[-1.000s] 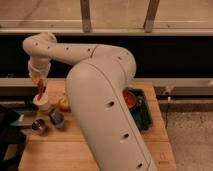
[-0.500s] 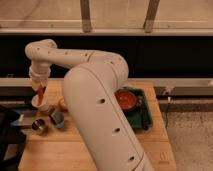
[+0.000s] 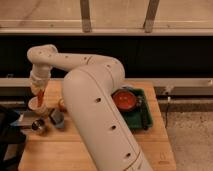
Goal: Place pepper in paper cup
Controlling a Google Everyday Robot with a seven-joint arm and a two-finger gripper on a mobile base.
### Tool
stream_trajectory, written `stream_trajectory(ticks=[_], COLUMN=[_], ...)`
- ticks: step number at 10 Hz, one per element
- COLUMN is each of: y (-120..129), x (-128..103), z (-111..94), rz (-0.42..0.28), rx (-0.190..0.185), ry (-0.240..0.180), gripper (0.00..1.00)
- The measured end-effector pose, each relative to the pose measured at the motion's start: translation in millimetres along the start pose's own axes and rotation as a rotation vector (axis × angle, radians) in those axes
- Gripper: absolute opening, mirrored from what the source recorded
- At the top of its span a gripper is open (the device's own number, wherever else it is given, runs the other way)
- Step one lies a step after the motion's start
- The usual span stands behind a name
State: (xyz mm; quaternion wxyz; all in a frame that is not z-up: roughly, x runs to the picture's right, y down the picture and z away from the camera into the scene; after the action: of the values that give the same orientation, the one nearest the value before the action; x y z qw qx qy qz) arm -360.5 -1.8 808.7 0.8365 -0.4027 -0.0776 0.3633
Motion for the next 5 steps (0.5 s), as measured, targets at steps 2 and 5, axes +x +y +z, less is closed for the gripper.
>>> stream_trajectory(ticks=[2,5], y=[2.3,0.7], x=[-0.6,-0.3], z=[1.5,0.4], rz=[-0.003,-0.001], rx=[-0.002,-0.001], ry=[0.002,0.000], gripper=[0.32,0.32])
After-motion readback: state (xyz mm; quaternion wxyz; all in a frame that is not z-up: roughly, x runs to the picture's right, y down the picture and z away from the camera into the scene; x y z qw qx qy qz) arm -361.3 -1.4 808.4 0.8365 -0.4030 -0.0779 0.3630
